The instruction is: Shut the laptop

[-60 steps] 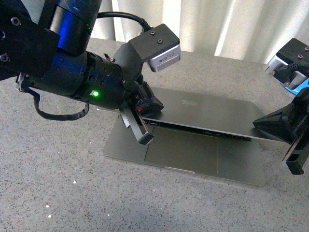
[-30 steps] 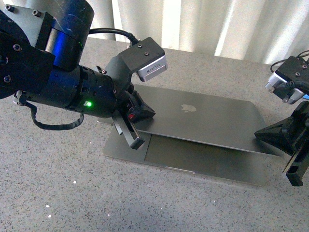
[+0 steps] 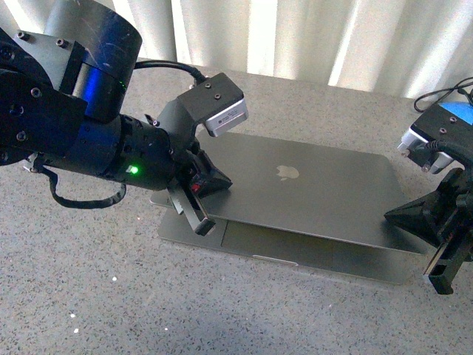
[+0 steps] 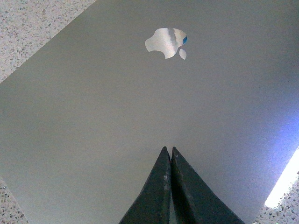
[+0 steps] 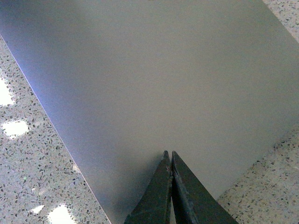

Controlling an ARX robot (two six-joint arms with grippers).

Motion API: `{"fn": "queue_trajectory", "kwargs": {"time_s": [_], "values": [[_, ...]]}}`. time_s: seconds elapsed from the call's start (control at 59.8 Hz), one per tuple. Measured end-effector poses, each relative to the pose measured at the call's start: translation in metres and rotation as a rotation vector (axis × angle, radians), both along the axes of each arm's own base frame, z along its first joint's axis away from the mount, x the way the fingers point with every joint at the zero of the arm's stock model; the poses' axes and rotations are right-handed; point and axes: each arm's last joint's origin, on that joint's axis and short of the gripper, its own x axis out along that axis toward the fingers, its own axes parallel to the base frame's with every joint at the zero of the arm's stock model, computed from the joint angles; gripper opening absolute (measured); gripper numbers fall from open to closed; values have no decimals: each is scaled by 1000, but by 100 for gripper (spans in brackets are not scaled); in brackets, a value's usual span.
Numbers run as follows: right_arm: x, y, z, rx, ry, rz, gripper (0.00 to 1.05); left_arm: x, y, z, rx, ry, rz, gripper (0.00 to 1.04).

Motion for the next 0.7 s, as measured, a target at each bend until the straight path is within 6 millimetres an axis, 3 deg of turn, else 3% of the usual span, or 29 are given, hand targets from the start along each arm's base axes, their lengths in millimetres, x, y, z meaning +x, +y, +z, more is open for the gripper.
{"fn": "queue_trajectory", "kwargs": {"time_s": [0.702], "values": [[-1, 1, -10, -6, 25, 3, 1, 4, -1, -10, -16, 18, 14, 4]]}}
